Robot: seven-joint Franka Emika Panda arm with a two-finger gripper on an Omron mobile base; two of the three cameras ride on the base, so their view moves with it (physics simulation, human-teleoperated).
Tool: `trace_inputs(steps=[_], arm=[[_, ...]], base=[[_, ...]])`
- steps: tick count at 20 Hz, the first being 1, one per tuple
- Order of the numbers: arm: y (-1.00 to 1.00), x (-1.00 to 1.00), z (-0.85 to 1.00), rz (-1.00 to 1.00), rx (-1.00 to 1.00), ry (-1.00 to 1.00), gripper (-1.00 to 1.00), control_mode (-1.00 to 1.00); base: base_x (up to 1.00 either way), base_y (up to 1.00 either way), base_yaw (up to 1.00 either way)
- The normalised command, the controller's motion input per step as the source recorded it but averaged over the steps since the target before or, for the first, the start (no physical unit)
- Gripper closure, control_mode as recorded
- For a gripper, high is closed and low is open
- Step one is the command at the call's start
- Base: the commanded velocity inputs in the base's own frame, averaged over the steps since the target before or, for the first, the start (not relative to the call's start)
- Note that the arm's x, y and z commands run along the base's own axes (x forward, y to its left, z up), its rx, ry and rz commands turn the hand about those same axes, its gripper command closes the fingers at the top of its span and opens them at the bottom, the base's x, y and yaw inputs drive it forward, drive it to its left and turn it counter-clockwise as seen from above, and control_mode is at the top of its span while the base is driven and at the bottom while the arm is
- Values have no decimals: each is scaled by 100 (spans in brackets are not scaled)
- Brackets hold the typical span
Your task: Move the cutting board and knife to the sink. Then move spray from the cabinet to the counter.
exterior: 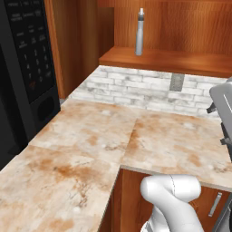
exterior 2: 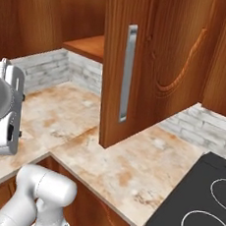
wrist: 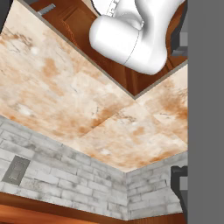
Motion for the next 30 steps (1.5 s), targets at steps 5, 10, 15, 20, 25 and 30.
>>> trace_inputs(steps=[5, 10, 15, 20, 25, 30], arm=[[0, 0, 0, 0, 0, 0, -100, 100], [0, 0, 0, 0, 0, 0, -100, 100], [0, 0, 0, 0, 0, 0, -100, 100], [2, 6, 0, -3, 0, 1, -100, -100], [13, 9, 3, 0, -5, -2, -100, -100], [25, 0, 32, 6, -31, -19, -100, -100]], base=[[92, 65, 11], [75, 23, 12], [72, 33, -34], [46, 28, -29], [0, 0, 0], [0, 0, 0]])
